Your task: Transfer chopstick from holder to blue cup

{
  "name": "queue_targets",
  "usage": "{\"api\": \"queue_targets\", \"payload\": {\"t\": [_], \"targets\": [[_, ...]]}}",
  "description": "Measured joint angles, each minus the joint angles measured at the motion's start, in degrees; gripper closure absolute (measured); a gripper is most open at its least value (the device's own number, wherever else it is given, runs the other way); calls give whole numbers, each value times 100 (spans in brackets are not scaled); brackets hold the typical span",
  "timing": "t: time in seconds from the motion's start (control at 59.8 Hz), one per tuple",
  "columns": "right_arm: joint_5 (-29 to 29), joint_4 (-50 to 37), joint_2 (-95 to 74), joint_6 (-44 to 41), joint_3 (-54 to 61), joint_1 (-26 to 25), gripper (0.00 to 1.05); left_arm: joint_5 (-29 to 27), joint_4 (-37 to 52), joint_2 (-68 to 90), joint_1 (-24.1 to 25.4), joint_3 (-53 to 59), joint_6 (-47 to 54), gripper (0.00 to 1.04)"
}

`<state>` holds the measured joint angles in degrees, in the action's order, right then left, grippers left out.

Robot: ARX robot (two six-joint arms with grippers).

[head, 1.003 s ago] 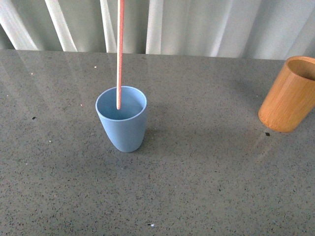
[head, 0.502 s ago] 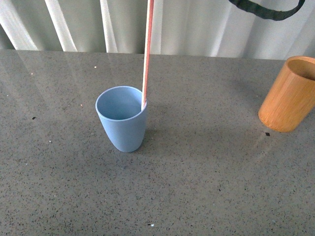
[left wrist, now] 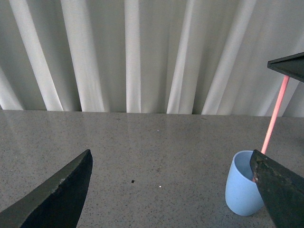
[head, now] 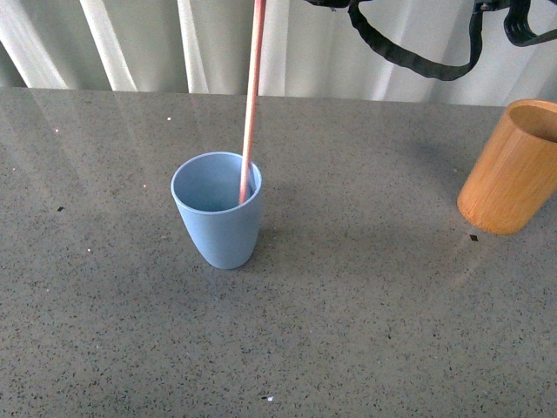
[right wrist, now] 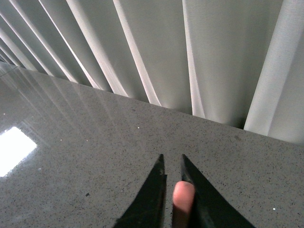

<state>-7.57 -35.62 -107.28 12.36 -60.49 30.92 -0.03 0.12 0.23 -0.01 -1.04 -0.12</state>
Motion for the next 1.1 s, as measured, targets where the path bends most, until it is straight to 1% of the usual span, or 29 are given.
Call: {"api": "queue_targets", "payload": {"t": [0.151,0.167,0.217,0.234,0.318,0.334,0.401,0.585,0.702,0.886,1.003,1.104], "targets": [[4,-74,-4,-13,-17,26,43,0,0,0,0,0,0,7],[11,-81,-4,-13,-17,26,38,2,0,0,0,0,0,7],[44,-101,-2,-13,-22,35,27,2,0,0,0,0,0,7],[48,-105,-2,-13,-22,37,25,2,0,0,0,0,0,7],[114,-188,-2,-11,-31,42,10,2,0,0,0,0,0,7],[127,-210,4,-2,-33,42,8,2,0,0,0,0,0,7],[166,-264,57,0,-35,24,11,2,0,0,0,0,0,7],[358,-323,601,-59,57,-131,10,2,0,0,0,0,0,7],[726,-199,1303,-225,334,-313,10,2,0,0,0,0,0,7],[1266,129,2500,-466,1082,-599,10,2,0,0,0,0,0,7],[1709,245,3224,-654,1650,-693,10,2,0,0,0,0,0,7],[2199,267,3847,-879,2186,-824,10,2,0,0,0,0,0,7]]}}
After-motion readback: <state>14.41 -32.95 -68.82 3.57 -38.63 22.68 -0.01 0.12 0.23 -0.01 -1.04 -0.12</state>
